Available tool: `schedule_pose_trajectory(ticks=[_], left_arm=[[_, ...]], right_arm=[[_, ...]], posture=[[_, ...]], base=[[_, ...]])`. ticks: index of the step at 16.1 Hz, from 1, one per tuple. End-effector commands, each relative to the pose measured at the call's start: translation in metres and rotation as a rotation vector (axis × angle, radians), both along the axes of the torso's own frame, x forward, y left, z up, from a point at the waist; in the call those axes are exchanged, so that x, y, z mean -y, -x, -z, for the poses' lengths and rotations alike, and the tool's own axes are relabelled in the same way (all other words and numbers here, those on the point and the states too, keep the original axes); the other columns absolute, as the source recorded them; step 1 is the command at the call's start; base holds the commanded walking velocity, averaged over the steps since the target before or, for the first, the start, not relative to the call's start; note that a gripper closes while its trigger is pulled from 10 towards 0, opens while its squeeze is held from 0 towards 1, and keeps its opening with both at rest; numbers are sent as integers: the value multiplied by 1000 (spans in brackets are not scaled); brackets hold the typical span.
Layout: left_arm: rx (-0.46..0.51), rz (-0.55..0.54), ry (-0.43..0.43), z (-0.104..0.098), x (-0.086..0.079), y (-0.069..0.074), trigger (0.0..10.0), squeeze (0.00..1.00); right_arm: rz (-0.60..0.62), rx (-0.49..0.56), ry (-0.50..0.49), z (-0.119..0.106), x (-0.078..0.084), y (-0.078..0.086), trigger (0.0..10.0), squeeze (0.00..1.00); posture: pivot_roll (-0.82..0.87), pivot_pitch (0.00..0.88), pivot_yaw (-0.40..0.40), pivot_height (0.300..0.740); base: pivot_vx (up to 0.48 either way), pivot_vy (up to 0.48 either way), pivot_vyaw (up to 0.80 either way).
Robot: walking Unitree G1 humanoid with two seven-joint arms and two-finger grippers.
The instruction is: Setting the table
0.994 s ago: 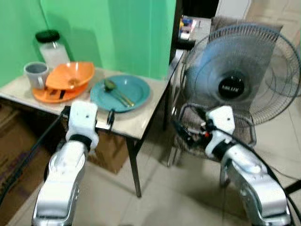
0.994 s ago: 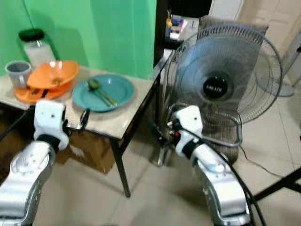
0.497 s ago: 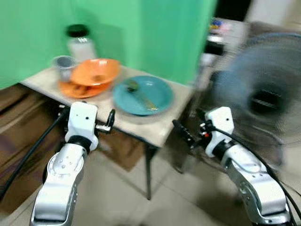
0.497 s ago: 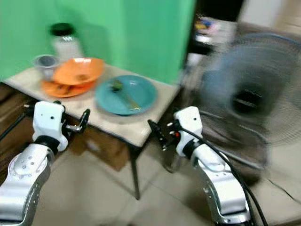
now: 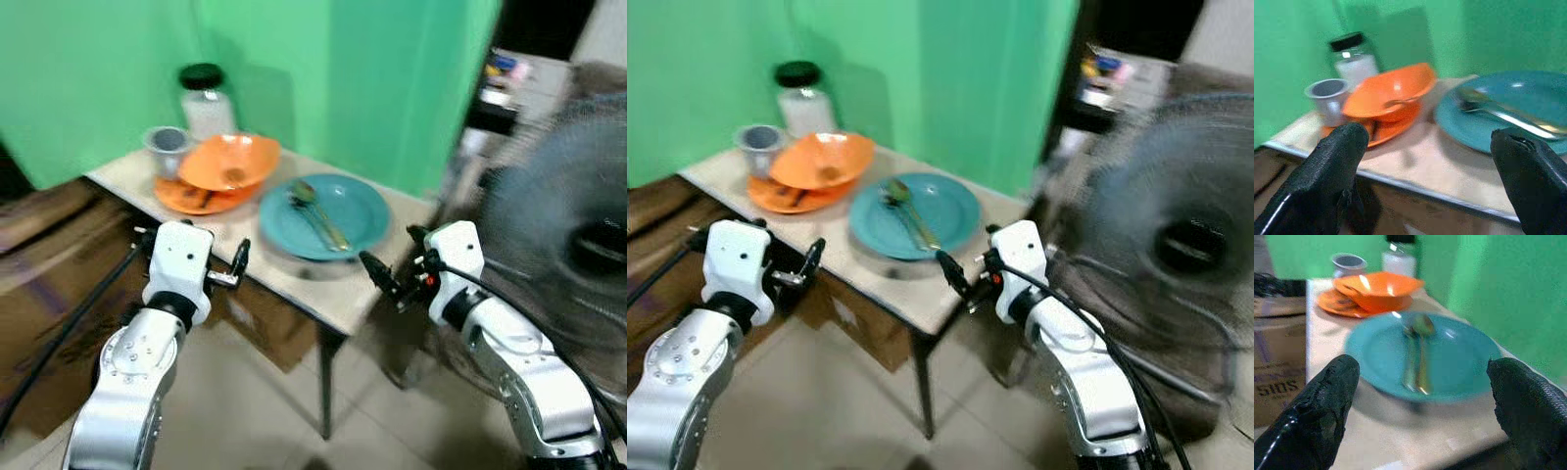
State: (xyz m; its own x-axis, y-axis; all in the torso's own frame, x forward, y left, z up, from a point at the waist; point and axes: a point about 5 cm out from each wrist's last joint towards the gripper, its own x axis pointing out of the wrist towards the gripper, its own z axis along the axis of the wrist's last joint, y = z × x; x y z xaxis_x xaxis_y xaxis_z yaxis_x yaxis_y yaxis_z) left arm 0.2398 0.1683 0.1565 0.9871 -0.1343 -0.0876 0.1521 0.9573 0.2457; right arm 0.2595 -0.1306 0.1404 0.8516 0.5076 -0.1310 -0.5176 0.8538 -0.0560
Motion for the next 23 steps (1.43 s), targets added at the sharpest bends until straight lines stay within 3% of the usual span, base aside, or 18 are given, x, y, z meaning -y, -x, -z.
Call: schedule_pose_trajectory(ticks=[1,3,5,7,8,9,13,16,19,23], left_arm=[[-1,-11,-14,-1,-5,1,10000,0],[-3,-7,-15,0,-4,2,10000,0],[-8,1,-19,0,-3,2,10000,0],[-12,13,-24,0,-4,2,10000,0],[-13,15,-25,0,-4,2,10000,0],[-13,17,-27,1,-3,2,10000,0],[-21,56,-29,2,0,-3,10000,0],[-32,106,-36,4,4,-5,10000,0],[-109,273,-38,12,12,6,10000,0],[-221,486,-3,24,29,16,10000,0]], right_arm=[[-31,11,-8,-3,-8,-1,10000,910],[-34,-1,-12,-2,-8,0,10000,992],[-38,7,-12,-3,-10,0,10000,965],[-23,1,-7,-3,-11,-2,10000,753],[-18,-12,-7,-2,-13,-4,10000,255],[-23,-12,9,-1,-13,-4,10000,0],[42,-17,88,-2,-9,-12,10000,0],[86,-78,68,-5,-6,-15,10000,0],[116,-188,36,-2,-10,-24,10000,0],[208,-290,76,9,-5,-34,10000,0]], posture=[[158,0,25,740],[159,0,25,740],[155,0,30,740],[156,0,33,740],[156,0,33,740],[156,0,33,740],[127,0,47,740],[126,0,46,740],[138,0,35,740],[143,0,28,740]], base=[[307,0,0],[309,0,713],[307,0,800],[311,0,0],[307,0,0],[311,0,0],[310,0,0],[201,0,0],[0,0,0],[0,0,0]])
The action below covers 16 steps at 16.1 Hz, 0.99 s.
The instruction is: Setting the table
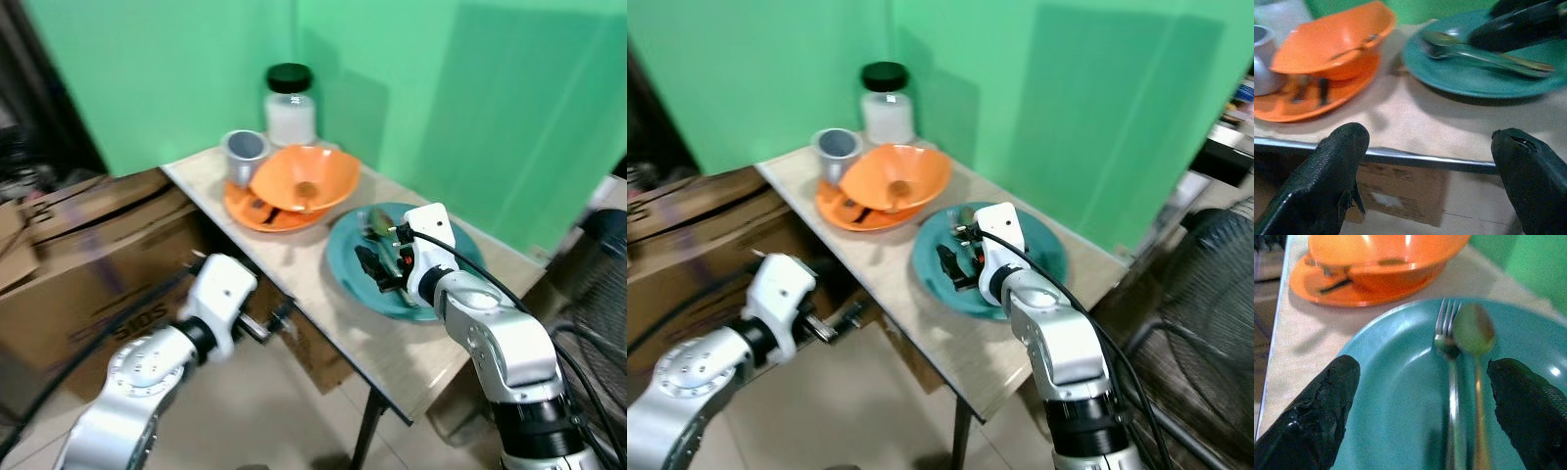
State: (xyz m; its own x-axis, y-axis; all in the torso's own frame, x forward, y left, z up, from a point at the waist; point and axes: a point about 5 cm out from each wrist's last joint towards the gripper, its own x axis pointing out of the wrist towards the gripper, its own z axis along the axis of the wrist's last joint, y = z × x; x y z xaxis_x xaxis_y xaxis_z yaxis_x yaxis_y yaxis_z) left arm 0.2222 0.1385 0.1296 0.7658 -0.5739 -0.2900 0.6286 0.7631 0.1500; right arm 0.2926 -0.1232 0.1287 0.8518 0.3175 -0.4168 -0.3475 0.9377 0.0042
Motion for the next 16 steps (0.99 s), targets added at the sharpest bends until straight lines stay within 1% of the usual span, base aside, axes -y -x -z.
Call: schedule_pose_trajectory(ticks=[1,4,5,6,8,10,11,13,14,16], left_arm=[[-4,27,6,-2,3,-1,10000,0],[-4,27,6,-2,3,-1,10000,0],[-16,60,15,1,9,-3,10000,0],[-18,65,17,2,10,-6,10000,0],[-3,51,17,1,8,-8,10000,0],[11,49,30,-3,8,-8,10000,0],[13,52,31,-4,7,-8,10000,0],[15,56,30,-5,7,-8,10000,0],[19,56,29,-5,6,-9,10000,0],[21,61,35,-6,7,-8,10000,0]], right_arm=[[17,-15,7,0,2,-2,10000,0],[17,-15,7,0,2,-2,10000,0],[62,-43,-23,3,0,-15,10000,0],[110,-66,-46,5,-5,-31,10000,0],[130,-77,-46,5,-7,-42,10000,0],[163,-103,-70,6,-6,-52,9843,0],[163,-106,-55,7,-7,-56,9686,0],[191,-116,-32,8,-5,-65,9804,0],[229,-119,-34,7,2,-70,10000,0],[247,-123,-64,6,7,-73,10000,0]], posture=[[139,0,30,740],[139,0,30,740],[120,0,38,740],[117,0,36,740],[121,0,33,740],[132,0,22,740],[133,0,22,740],[138,0,18,740],[142,0,14,740],[142,0,14,740]], base=[[0,0,0],[0,0,0],[0,0,0],[0,0,0],[0,0,0],[0,0,0],[0,0,0],[0,0,0],[0,0,0],[0,0,0]])
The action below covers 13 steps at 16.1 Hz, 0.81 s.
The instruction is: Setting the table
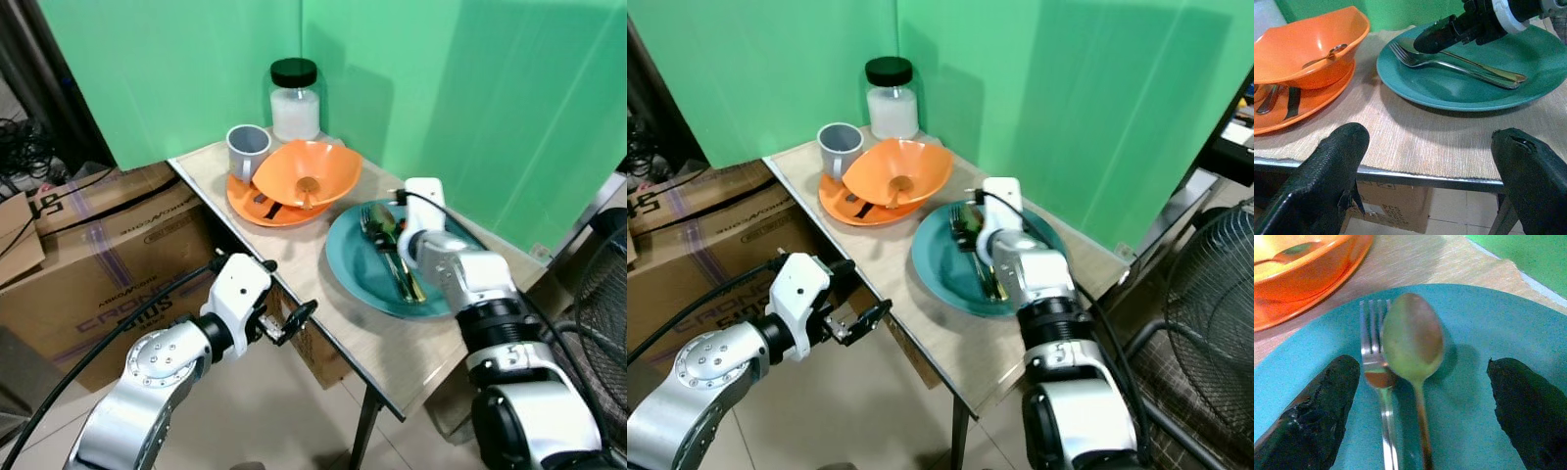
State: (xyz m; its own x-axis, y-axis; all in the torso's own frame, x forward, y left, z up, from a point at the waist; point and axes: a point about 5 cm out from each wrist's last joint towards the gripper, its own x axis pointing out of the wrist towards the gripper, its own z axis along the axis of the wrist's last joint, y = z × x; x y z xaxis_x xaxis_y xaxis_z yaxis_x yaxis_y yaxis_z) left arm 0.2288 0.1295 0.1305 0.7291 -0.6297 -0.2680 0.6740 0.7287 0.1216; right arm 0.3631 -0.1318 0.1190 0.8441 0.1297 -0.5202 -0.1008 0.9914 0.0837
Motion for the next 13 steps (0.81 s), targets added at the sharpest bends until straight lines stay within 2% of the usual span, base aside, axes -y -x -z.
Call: schedule_pose_trajectory(ticks=[1,4,5,6,9,11,13], left_arm=[[19,8,1,-6,-2,-1,10000,0],[16,14,-2,-5,-1,-2,10000,0],[15,19,-1,-5,-1,-3,10000,0],[15,21,-1,-5,-2,-4,10000,0],[11,27,-1,-5,-1,-4,10000,0],[8,30,0,-4,-1,-3,10000,0],[4,34,5,-4,0,-3,10000,0]], right_arm=[[14,16,-29,-5,2,-3,10000,0],[45,1,-19,-2,14,-7,9804,0],[43,-13,-5,1,16,-7,9176,0],[24,-34,6,4,16,-5,9647,0],[-9,-71,12,11,16,-1,10000,0],[-21,-82,3,12,16,1,9961,0],[-40,-101,0,14,15,3,9373,0]], posture=[[139,0,18,740],[131,0,27,740],[129,0,29,740],[124,0,32,740],[123,0,34,740],[122,0,34,740],[121,0,36,740]], base=[[0,0,0],[0,0,0],[0,0,0],[0,0,0],[0,0,0],[0,0,0],[0,0,0]])
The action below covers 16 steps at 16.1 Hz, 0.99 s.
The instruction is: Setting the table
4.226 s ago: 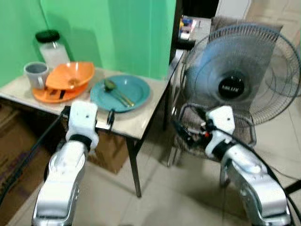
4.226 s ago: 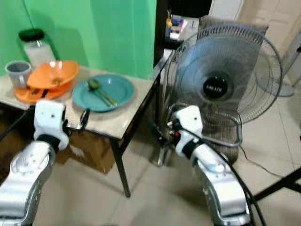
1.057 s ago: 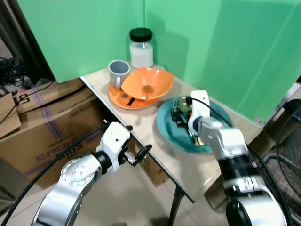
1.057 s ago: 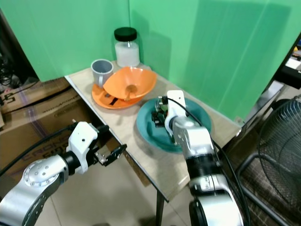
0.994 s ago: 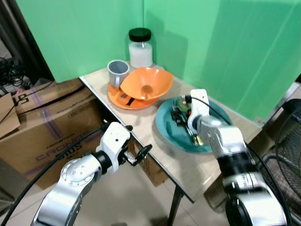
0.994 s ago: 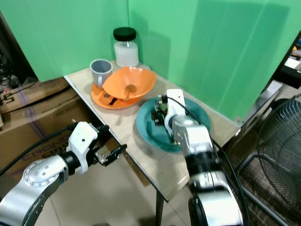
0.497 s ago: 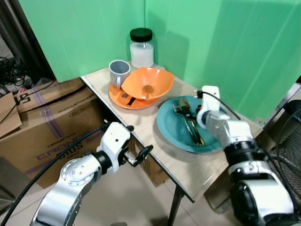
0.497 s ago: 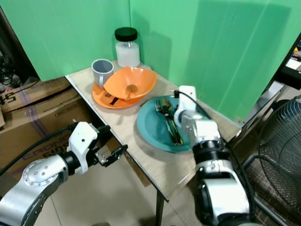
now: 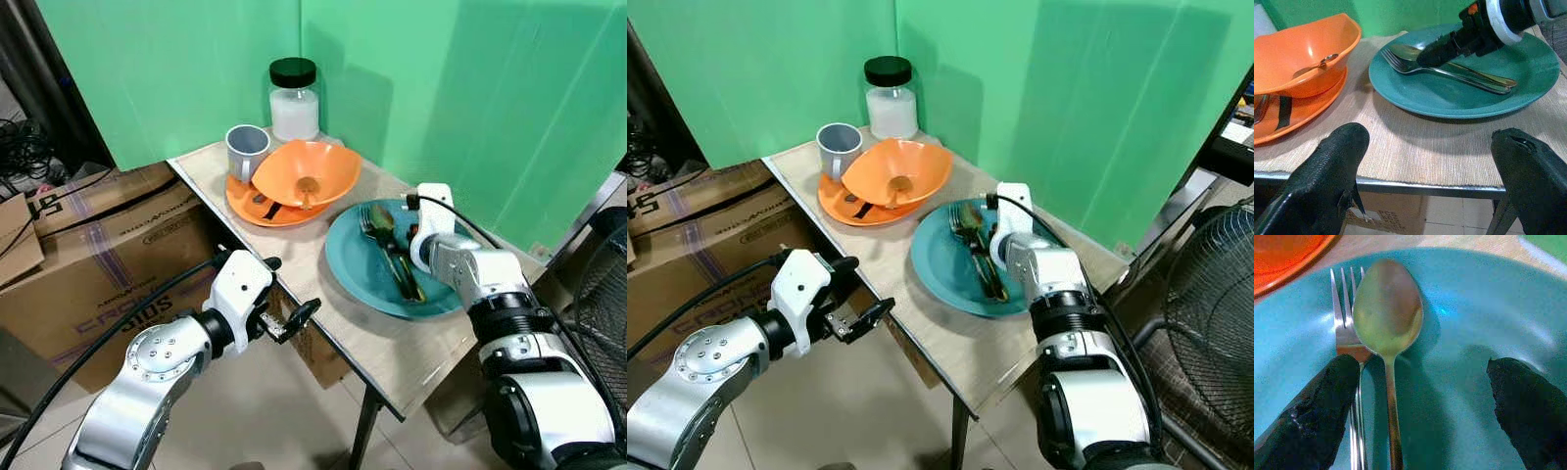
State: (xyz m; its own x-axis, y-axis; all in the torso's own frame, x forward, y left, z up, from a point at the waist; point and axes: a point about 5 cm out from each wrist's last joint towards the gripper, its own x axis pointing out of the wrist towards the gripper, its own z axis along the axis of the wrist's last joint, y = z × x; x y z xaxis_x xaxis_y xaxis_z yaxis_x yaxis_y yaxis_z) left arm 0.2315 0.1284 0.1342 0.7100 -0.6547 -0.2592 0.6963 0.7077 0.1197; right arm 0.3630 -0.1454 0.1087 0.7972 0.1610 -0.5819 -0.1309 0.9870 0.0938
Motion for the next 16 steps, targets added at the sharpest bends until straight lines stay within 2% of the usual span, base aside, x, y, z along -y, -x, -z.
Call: schedule_pose_trajectory(ticks=[1,2,4,5,6,7,16], left_arm=[[-3,4,-2,-1,-1,0,10000,0],[-13,18,-1,0,0,2,10000,0],[-15,20,-1,0,0,2,10000,0],[-14,21,-1,0,0,2,10000,0],[-14,25,-1,0,0,2,10000,0],[-14,28,0,0,0,2,10000,0],[-16,43,-3,-1,1,0,10000,0]], right_arm=[[-7,-33,3,5,2,4,8353,0],[-11,-69,13,12,4,8,5255,0],[-4,-79,20,15,7,9,4392,0],[2,-80,18,15,8,9,3569,0],[19,-80,3,15,10,9,1255,0],[21,-80,-1,15,11,9,0,0],[-7,-102,-62,14,9,10,0,0]], posture=[[121,0,36,740],[119,0,35,740],[119,0,37,740],[118,0,36,740],[115,0,39,740],[114,0,39,740],[116,0,40,740]], base=[[0,0,0],[0,0,0],[0,0,0],[0,0,0],[0,0,0],[0,0,0],[0,0,0]])
